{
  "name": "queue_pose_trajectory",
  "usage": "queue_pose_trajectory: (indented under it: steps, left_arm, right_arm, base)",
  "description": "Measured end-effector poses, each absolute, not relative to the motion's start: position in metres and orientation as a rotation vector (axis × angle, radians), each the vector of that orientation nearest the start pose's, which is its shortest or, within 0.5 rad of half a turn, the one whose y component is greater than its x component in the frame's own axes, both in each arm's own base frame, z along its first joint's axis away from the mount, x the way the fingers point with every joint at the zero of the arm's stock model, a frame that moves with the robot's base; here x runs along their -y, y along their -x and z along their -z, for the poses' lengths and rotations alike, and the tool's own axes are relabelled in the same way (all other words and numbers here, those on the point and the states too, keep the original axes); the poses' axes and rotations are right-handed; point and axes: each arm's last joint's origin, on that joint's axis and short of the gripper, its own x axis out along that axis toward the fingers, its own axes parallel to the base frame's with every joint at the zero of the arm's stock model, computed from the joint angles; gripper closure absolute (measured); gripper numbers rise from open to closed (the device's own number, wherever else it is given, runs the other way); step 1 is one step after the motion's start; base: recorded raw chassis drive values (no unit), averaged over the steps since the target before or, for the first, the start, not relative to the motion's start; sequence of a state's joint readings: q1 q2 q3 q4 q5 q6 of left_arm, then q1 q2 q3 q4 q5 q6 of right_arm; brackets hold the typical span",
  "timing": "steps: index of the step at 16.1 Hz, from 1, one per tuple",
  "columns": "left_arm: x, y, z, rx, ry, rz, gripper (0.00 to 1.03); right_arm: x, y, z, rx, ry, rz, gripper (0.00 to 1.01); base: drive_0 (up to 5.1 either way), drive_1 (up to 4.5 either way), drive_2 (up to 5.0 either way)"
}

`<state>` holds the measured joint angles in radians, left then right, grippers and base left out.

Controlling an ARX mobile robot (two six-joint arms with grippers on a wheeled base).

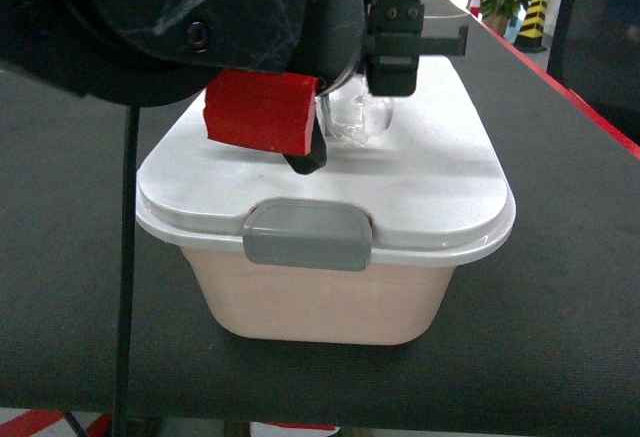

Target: Pick capacitor and pack into box

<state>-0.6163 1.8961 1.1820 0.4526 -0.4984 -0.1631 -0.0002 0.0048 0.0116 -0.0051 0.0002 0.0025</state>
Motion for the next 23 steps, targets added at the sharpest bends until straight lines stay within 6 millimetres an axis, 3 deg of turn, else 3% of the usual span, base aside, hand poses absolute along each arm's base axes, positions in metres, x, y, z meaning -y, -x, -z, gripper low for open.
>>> queue_pose_trajectory:
  steps: [1,3,5,6,8,10,11,13,14,17,19,23]
  left_arm:
    - [0.218,-0.348,-0.228,-0.134,0.075,0.101,0.33]
    - [0.174,-0.343,-0.257,0.041,0.136,0.075,0.08]
    - [0.114,-0.326,-0.257,0.110,0.134,0.048,0.05]
    - [0.095,-0.312,-0.251,0.093,0.123,0.048,0.05]
    - [0.058,-0.267,-0.248,0.069,0.065,0.024,0.05]
    - [0.033,-0.229,-0.243,0.069,0.041,0.008,0.05]
    - [0.025,-0.220,-0.230,0.064,0.033,0.000,0.09]
    - [0.012,-0.204,-0.170,-0.017,0.017,-0.004,0.32]
    - [0.004,-0.186,-0.145,-0.113,0.015,0.004,0.44]
    - [0.000,-0.171,-0.167,0.015,0.017,-0.004,0.80]
    - [0.000,-0.158,-0.159,-0.038,0.016,0.000,1.01]
    - [0.000,-0.142,-0.163,-0.019,0.016,0.000,1.01]
  right_arm:
    - [0.000,-0.097,-0.167,0.002,-0.002,0.000,0.03]
    - [0.000,-0.097,-0.167,0.002,-0.002,0.001,0.03]
    - [0.000,-0.097,-0.167,0.001,-0.002,0.000,0.03]
    - [0.000,-0.097,-0.167,0.002,-0.002,0.000,0.03]
    - [0.000,-0.097,-0.167,0.002,-0.002,0.000,0.03]
    - [0.000,-0.097,-0.167,0.002,-0.002,0.000,0.03]
    - [0.000,-0.097,-0.167,0.002,-0.002,0.000,0.03]
    - [0.000,-0.097,-0.167,0.001,-0.002,0.000,0.03]
    - [0.000,-0.097,-0.167,0.001,-0.002,0.001,0.03]
    - [0.000,-0.097,-0.167,0.002,-0.002,0.000,0.03]
    - [0.000,-0.097,-0.167,0.002,-0.002,0.000,0.03]
    - [0.000,-0.097,-0.167,0.002,-0.002,0.000,0.03]
  base:
    - [0.0,0.00,0.0]
    - [0.0,0.00,0.0]
    - [0.0,0.00,0.0]
    - [0.0,0.00,0.0]
    - [0.0,0.00,0.0]
    - [0.0,0.00,0.0]
    - [0.0,0.00,0.0]
    - [0.0,0.00,0.0]
    - [0.0,0.00,0.0]
    - [0.0,0.00,0.0]
    - [0.0,0.00,0.0]
    - [0.0,0.00,0.0]
